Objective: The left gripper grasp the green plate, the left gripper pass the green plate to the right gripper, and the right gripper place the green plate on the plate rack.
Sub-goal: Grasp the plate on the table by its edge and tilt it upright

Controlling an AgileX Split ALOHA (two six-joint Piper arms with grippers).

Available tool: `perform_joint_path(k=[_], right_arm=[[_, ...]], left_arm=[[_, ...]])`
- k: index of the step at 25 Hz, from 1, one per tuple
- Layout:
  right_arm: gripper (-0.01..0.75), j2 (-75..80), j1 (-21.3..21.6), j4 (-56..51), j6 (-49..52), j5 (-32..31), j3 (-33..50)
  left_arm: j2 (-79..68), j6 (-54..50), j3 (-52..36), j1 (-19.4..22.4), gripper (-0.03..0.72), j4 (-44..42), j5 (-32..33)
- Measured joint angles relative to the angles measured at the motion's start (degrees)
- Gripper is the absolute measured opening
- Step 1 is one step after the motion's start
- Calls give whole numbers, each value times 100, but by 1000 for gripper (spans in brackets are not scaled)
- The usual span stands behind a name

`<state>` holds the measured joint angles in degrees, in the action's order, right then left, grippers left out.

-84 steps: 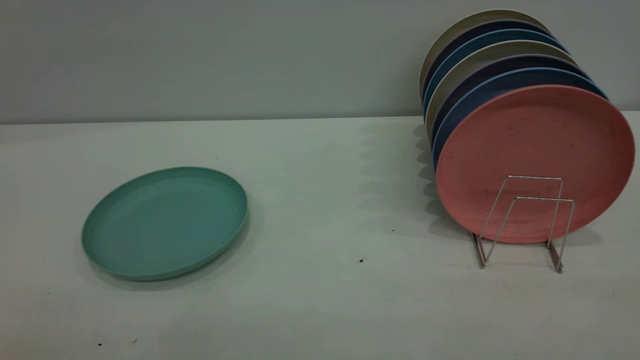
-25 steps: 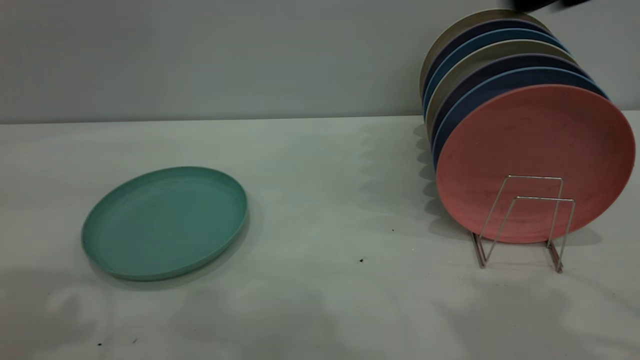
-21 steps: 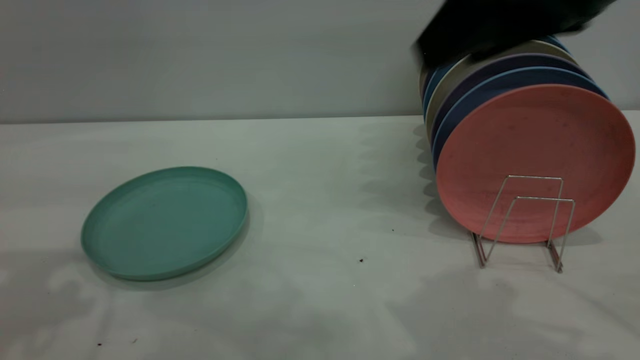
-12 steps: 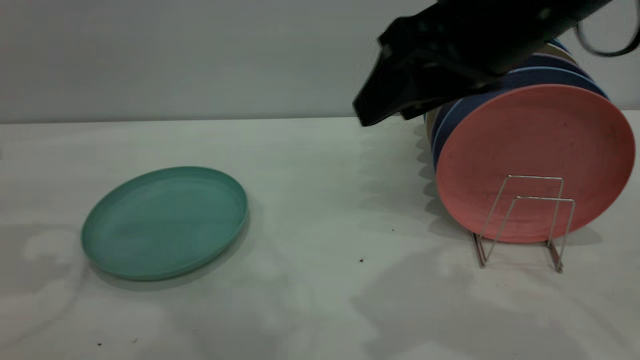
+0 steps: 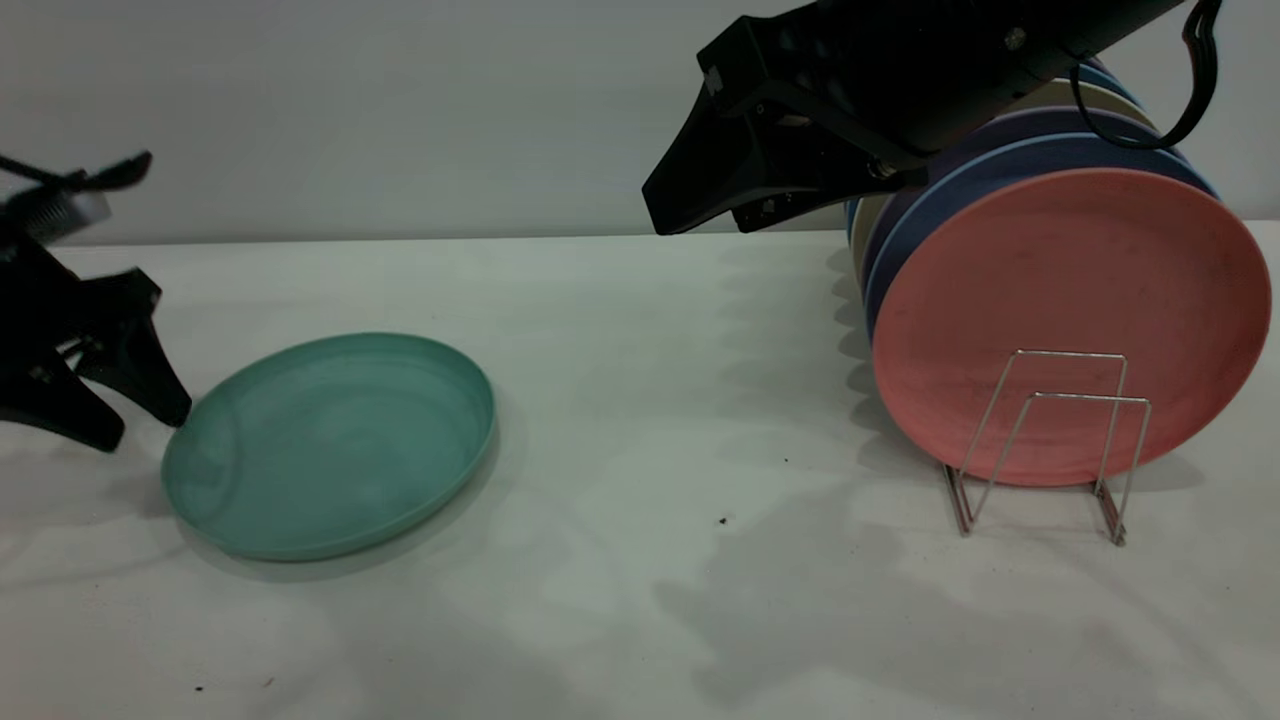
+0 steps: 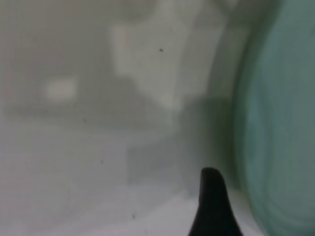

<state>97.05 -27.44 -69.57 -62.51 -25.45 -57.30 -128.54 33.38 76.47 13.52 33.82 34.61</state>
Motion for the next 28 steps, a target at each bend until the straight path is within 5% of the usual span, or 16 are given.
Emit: perform_joint_path(k=[14,24,28], right_arm=[[508,0,0,-47,0,-6,0],[508,58,0,-78,0,-7,0],[508,58,0,-78,0,-7,0]], left_arm=[[-514,116,20,-299,502,231,-496],[-546,116,35,-304,260,257,-617],[-546,116,35,-304,224,269,-671]])
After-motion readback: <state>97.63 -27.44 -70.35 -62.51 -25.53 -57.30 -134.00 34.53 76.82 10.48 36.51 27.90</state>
